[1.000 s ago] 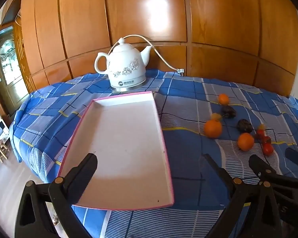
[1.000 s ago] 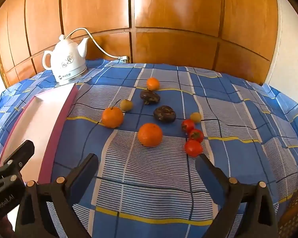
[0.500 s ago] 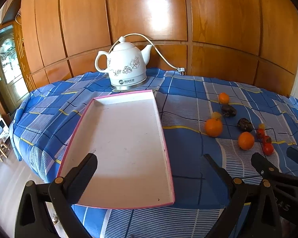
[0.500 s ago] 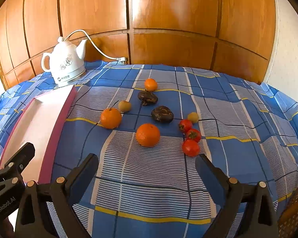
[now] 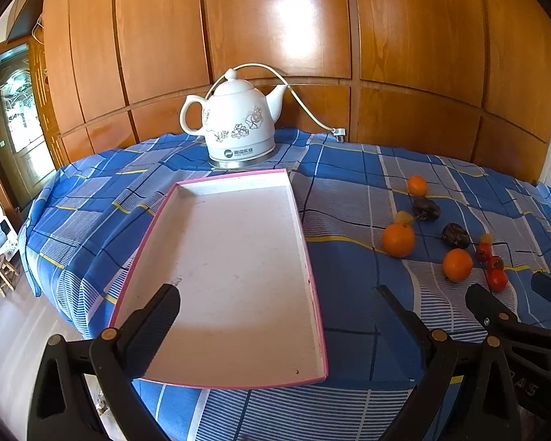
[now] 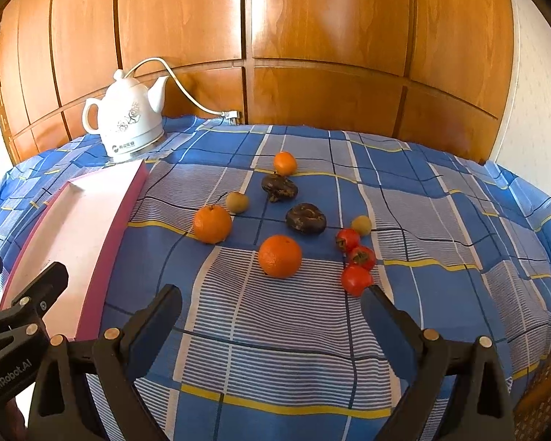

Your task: Organize fruits

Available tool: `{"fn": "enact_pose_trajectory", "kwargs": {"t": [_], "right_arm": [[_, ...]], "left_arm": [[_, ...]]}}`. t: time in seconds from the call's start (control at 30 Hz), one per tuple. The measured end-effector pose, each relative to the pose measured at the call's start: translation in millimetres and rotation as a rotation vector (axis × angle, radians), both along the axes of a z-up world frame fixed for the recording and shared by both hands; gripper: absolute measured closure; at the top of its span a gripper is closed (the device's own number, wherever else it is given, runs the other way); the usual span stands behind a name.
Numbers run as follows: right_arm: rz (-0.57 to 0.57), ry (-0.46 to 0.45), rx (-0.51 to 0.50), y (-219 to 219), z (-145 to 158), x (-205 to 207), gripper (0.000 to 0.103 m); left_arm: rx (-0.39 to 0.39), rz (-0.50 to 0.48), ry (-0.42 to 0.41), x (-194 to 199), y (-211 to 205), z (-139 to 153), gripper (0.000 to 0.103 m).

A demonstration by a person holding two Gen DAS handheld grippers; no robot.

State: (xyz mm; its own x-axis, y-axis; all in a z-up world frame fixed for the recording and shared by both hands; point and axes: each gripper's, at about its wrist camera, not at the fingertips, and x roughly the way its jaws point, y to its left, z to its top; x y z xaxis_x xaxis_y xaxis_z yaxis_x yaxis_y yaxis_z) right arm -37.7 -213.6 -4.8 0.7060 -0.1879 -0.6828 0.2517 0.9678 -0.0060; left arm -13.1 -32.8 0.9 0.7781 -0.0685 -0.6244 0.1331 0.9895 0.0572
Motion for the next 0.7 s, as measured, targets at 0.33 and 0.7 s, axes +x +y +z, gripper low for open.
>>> {"fn": "enact_pose_trajectory", "kwargs": {"t": [0.33,0.7], "right_arm": [[0.01,-0.013,-0.004,2.7,2.4,0.3,0.003],[0.013,-0.024,-0.013,4.3,4.7,0.1,0.003]], "left_arm": [[-0.002,0.004,-0.006,0.5,2.6,1.4,0.0],[-0.004,0.012,-0.007,0.7,1.4,1.7,0.0]]}}
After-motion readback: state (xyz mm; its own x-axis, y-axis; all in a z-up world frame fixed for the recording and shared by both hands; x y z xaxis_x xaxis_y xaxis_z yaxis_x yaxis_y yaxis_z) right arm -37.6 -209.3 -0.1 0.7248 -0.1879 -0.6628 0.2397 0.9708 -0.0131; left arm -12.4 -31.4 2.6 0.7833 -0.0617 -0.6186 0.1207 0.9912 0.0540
